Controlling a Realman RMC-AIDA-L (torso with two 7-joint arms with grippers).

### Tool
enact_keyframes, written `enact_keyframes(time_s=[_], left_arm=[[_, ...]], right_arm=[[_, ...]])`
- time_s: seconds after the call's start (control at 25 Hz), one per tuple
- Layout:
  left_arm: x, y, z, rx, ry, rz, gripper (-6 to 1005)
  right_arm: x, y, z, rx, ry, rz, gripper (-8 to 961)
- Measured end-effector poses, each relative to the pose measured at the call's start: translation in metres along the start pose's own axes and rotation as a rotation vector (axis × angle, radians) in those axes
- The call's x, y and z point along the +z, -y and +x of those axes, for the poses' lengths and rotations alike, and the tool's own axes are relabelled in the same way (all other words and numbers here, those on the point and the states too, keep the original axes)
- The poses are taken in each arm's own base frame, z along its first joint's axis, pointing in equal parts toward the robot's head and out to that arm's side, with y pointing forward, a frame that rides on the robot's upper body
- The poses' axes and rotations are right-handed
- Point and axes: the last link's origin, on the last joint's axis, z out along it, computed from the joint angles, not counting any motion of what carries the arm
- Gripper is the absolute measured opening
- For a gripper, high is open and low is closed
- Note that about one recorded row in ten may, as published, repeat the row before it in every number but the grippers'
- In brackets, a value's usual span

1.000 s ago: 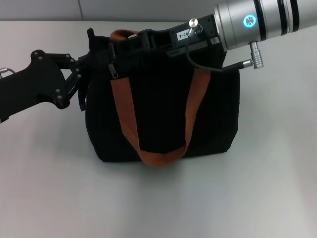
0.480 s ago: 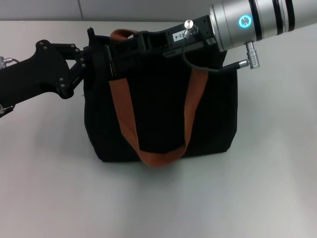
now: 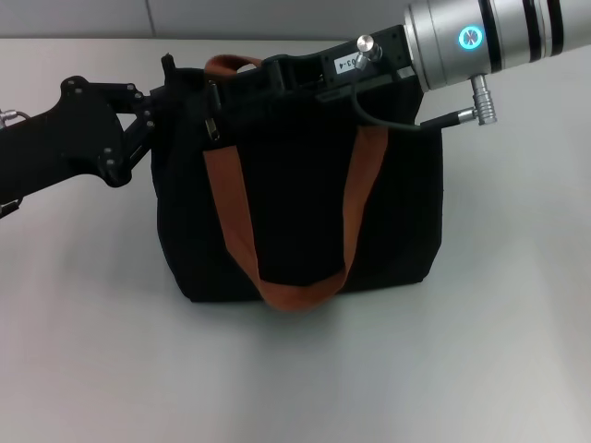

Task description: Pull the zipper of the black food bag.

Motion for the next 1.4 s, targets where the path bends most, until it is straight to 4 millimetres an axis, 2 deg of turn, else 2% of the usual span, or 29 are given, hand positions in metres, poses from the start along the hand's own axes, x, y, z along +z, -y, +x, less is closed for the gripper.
enact_keyframes(time_s=[0.28, 0.48, 0.84, 1.4], left_arm=[[0.001, -0.001, 0.001, -0.005, -0.008, -0.009, 30], [0.002, -0.001, 0.002, -0.011, -0.011, -0.013, 30], [0.006, -0.001, 0.004, -0.016, -0.018, -0.024, 30], [0.014, -0.001, 0.011, 0.001, -0.041, -0.06, 29]], right_arm=[[0.002, 0.0, 0.001, -0.006, -0.01, 0.004, 750], [0.004, 0.0, 0.002, -0.014, -0.021, 0.009, 557], [0.005, -0.001, 0.001, -0.024, -0.021, 0.012, 498], [0.009, -0.001, 0.001, -0.032, -0.028, 0.021, 465]])
